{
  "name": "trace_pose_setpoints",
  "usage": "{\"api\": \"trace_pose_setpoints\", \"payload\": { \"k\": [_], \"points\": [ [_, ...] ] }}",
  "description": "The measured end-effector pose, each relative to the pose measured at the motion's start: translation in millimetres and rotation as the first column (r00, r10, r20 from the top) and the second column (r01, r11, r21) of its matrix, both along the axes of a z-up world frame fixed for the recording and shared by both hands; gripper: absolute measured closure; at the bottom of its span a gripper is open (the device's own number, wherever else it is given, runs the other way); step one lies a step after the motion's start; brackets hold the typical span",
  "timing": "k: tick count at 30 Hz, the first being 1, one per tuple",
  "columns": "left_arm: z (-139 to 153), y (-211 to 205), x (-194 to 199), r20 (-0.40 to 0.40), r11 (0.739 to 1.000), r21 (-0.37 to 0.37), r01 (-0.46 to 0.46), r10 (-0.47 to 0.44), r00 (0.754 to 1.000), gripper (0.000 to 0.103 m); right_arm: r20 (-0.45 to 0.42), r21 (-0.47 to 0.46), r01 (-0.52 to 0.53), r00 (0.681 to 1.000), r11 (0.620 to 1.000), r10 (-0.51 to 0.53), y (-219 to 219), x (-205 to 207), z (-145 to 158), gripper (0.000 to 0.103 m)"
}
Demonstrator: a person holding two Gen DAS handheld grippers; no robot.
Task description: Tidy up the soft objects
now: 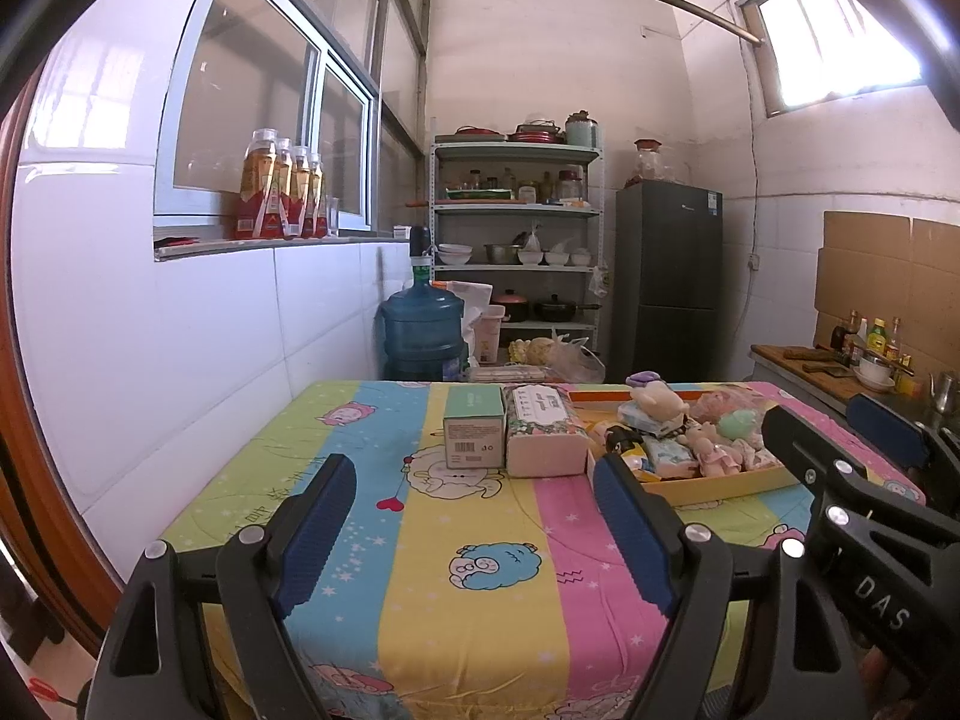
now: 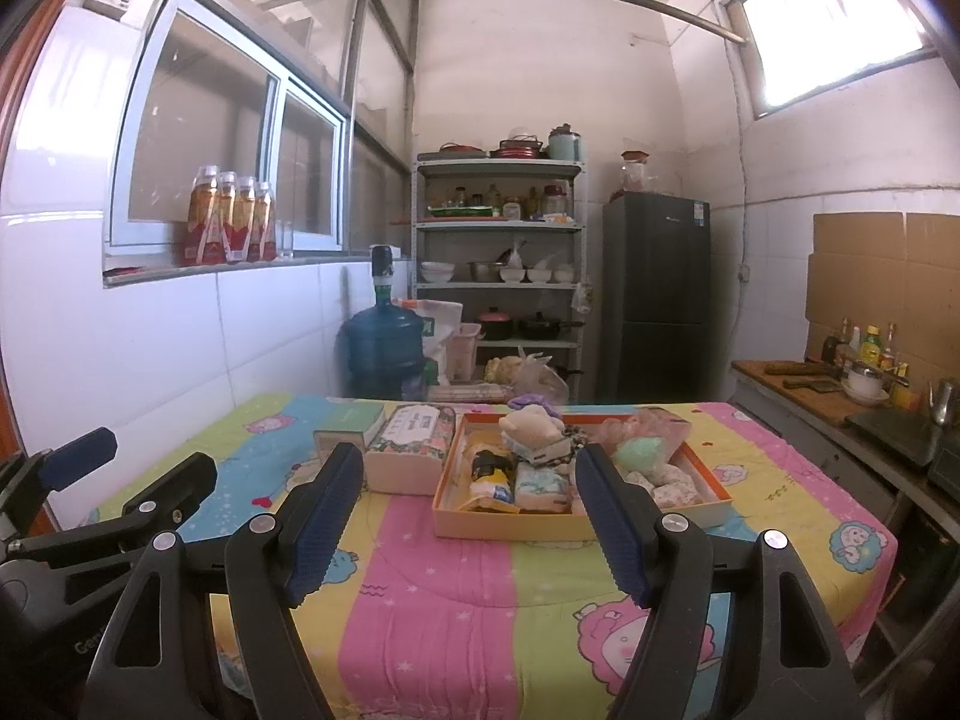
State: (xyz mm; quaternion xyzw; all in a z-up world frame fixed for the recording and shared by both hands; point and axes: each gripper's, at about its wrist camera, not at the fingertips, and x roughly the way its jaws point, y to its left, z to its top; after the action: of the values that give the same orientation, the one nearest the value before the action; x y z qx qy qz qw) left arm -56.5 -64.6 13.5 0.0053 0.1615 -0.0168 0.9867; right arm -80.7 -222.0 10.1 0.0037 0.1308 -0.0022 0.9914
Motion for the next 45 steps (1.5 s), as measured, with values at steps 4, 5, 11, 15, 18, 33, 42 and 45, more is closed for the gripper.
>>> {"api": "trace_pose_setpoints", "payload": {
  "k": [4, 5, 11, 15, 18, 33, 42, 45],
  "points": [
    [0.0, -0.3, 0.0, 0.0, 1.0, -0.001, 0.001, -0.001, 1.0, 0.021, 0.001, -0.001, 0.0, 1.0, 1.0, 0.0, 0.8, -1.0, 0.5, 0.028],
    [-0.1, -0.3, -0.1, -0.001, 1.0, -0.001, 0.002, -0.002, 1.0, 0.021, 0.001, 0.0, -0.001, 1.0, 1.0, 0.001, 0.2, 0.0, 0.0, 0.028],
    [-1.8, -0.9, 1.2, -0.004, 1.0, -0.001, 0.007, -0.007, 1.0, 0.021, 0.001, 0.0, 0.0, 1.0, 1.0, 0.0, 0.4, 0.0, 0.1, 0.028],
    [-2.3, -1.9, 1.3, -0.005, 1.0, -0.002, 0.008, -0.008, 1.0, 0.021, 0.0, 0.0, 0.0, 1.0, 1.0, 0.0, 0.4, 0.0, -0.1, 0.028],
    [-2.5, -0.9, 2.0, -0.008, 1.0, -0.003, 0.008, -0.008, 1.0, 0.021, 0.001, 0.0, -0.001, 1.0, 1.0, 0.001, 0.6, 0.0, -0.2, 0.028],
    [-2.5, -0.7, 1.6, -0.008, 1.0, -0.005, 0.008, -0.008, 1.0, 0.021, 0.0, 0.0, 0.0, 1.0, 1.0, 0.0, 0.7, 0.0, -0.2, 0.028],
    [-2.3, -0.4, 1.7, -0.008, 1.0, -0.006, 0.008, -0.008, 1.0, 0.021, 0.001, 0.0, 0.0, 1.0, 1.0, 0.0, 0.9, -0.1, -0.4, 0.028],
    [-2.4, -0.7, 1.6, -0.008, 1.0, -0.005, 0.008, -0.008, 1.0, 0.021, 0.001, -0.001, 0.0, 1.0, 1.0, 0.0, 1.5, -0.6, -0.1, 0.028]
  ]
}}
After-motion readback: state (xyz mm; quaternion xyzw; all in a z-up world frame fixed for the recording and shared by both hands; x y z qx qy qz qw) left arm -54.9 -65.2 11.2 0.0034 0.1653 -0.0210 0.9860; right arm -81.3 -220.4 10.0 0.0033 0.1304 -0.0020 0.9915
